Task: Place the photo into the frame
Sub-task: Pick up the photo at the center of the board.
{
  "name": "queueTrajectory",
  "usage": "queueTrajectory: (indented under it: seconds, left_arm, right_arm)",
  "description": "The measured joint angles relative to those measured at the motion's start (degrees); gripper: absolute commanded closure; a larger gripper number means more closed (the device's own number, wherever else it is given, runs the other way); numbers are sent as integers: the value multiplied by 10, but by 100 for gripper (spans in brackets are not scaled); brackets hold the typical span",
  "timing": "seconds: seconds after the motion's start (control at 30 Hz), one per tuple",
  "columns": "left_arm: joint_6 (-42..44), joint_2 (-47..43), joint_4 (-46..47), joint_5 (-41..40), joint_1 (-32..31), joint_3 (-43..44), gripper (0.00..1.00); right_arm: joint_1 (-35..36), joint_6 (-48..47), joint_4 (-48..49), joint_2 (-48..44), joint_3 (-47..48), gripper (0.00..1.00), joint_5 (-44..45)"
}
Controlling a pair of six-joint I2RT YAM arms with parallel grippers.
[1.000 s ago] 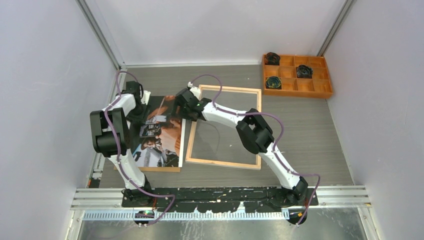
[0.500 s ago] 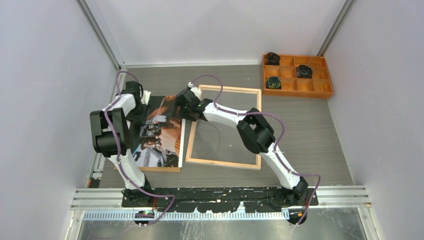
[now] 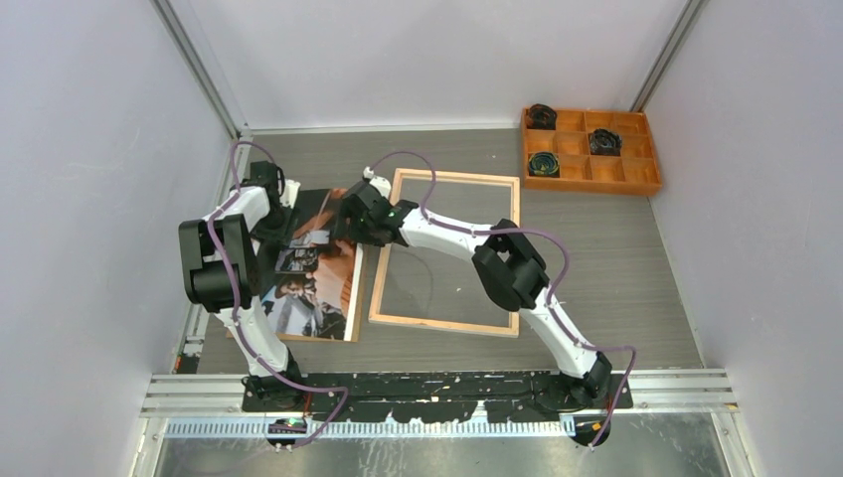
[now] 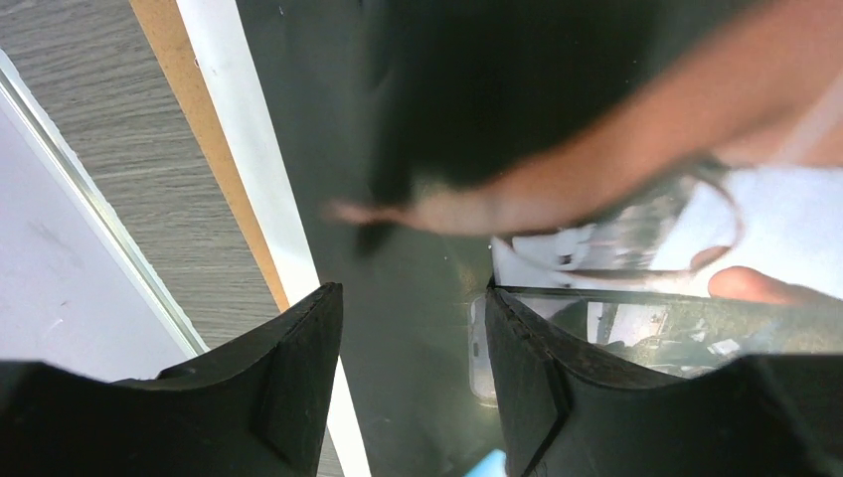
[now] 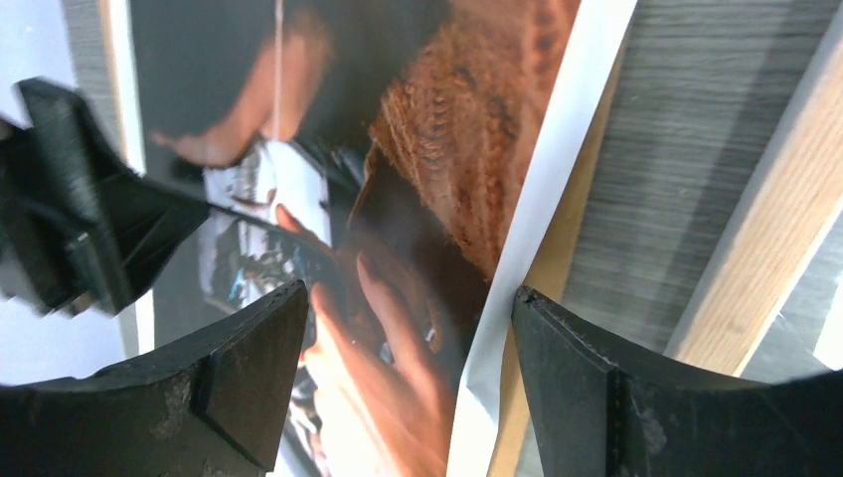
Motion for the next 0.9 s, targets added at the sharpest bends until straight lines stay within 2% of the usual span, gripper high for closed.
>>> queueTrajectory:
  seconds: [0.33, 0.6, 0.9]
  left_arm:
    - [0, 0, 0, 2, 0, 0, 43]
    - [2, 0, 0, 5, 0, 0, 43]
    - [6, 0, -4, 12, 0, 3, 43]
  right_arm:
    - [4, 38, 159, -96, -102, 21, -63]
    - [-12, 113, 284, -106, -156, 21, -115]
    - [-22, 114, 252, -105, -167, 32, -105]
